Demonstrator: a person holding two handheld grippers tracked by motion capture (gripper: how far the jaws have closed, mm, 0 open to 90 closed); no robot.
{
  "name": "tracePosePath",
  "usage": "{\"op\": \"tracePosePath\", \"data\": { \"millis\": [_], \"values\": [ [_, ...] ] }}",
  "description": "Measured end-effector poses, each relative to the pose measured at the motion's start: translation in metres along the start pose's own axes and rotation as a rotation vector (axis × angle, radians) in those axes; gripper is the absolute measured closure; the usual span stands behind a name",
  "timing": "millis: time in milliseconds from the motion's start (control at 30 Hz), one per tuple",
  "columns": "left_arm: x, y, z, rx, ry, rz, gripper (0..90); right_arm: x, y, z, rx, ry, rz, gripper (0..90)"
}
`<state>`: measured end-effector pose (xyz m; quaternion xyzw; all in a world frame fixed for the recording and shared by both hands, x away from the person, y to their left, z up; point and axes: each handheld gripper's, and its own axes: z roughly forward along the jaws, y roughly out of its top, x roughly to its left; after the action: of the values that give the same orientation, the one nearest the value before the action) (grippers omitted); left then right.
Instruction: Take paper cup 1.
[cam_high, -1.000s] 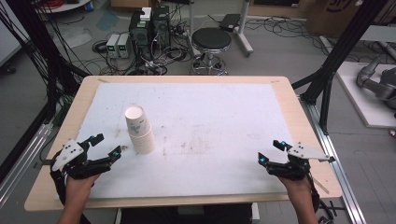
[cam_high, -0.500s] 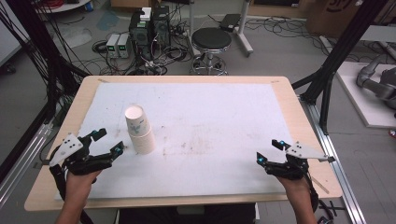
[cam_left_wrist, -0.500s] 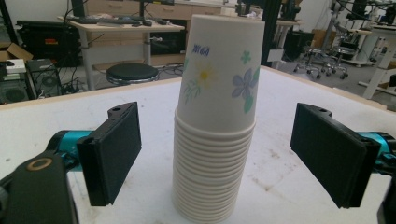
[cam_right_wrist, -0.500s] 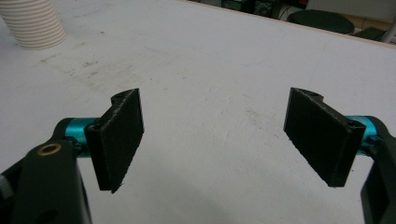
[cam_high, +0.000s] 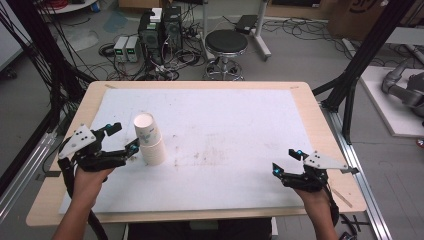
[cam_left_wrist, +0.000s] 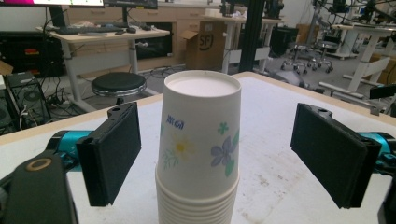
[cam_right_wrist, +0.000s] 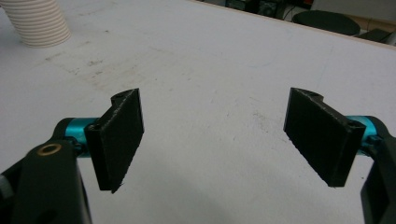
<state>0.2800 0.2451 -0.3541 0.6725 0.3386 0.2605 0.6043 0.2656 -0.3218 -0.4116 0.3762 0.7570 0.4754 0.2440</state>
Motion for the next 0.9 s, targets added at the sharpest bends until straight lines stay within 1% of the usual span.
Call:
{"op": "tracePosePath", "data": {
  "millis": [167, 200, 300, 400, 567, 700, 867, 900],
  "values": [
    [0.003, 0.007, 0.017, 0.041, 0.003, 0.005, 16.0, 0.002, 0.000, -0.001, 0.003, 0.003, 0.007, 20.6],
    [0.003, 0.008, 0.020, 0.044, 0.004, 0.005, 16.0, 0.001, 0.000, -0.001, -0.001, 0.003, 0.000, 20.6],
    [0.006, 0.011, 0.031, 0.069, 0.018, 0.006, 16.0, 0.002, 0.000, -0.001, -0.007, 0.001, -0.006, 20.6],
    [0.008, 0.010, 0.039, 0.089, 0.029, -0.001, 16.0, 0.002, 0.000, -0.003, -0.006, 0.003, 0.004, 20.6],
    [0.009, 0.009, 0.047, 0.106, 0.025, -0.005, 16.2, 0.002, -0.001, -0.003, 0.000, 0.004, 0.004, 20.6],
    [0.010, 0.007, 0.052, 0.116, 0.018, -0.001, 18.5, 0.002, -0.001, -0.003, 0.000, 0.004, 0.005, 20.6],
    [0.011, 0.006, 0.056, 0.125, 0.007, -0.004, 24.3, 0.002, -0.001, -0.003, 0.000, 0.004, 0.002, 20.6],
    [0.011, 0.006, 0.056, 0.123, -0.003, -0.007, 26.3, 0.002, -0.001, -0.003, 0.000, 0.004, 0.001, 20.6]
  ]
}}
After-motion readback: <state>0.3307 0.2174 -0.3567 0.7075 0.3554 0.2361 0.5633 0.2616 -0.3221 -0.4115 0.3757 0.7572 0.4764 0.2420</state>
